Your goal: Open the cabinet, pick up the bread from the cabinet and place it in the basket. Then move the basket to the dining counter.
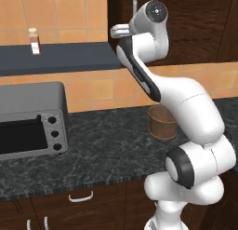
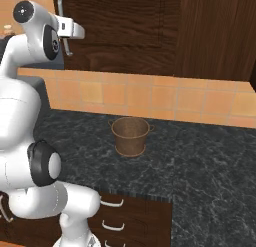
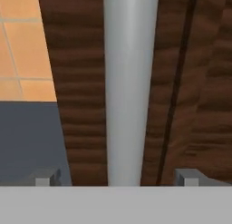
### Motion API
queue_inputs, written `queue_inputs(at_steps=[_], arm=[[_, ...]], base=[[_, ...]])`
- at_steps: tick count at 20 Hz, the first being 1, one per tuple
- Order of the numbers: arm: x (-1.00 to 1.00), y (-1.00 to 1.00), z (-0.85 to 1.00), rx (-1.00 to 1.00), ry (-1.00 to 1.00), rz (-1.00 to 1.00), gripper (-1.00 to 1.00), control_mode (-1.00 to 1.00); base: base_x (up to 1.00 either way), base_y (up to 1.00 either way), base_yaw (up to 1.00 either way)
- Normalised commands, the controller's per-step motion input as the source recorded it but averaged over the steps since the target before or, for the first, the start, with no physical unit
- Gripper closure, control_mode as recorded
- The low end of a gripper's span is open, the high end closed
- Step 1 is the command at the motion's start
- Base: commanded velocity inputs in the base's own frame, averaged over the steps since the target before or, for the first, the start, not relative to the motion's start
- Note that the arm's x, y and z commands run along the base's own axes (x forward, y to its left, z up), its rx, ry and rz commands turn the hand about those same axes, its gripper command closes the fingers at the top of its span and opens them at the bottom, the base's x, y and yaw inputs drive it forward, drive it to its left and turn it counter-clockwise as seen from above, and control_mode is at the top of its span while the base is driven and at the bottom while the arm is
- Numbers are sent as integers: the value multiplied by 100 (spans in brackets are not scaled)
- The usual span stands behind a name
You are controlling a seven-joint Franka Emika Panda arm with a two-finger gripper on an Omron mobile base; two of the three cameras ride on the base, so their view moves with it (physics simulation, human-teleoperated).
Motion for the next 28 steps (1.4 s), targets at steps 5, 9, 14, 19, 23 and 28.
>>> queue_inputs(at_steps=[5,9,14,19,23,28], arm=[[70,-4,-75,0,-11,0,100,-100],[13,-83,-58,0,-2,-6,100,-100],[-37,-100,-24,2,0,-6,100,-100],[-89,-100,-2,8,-1,0,100,-100],[-96,-100,-2,5,-1,0,100,-100],[-95,-100,-7,4,-2,0,100,-100]], base=[[0,0,0],[0,0,0],[0,0,0],[0,0,0],[0,0,0],[0,0,0]])
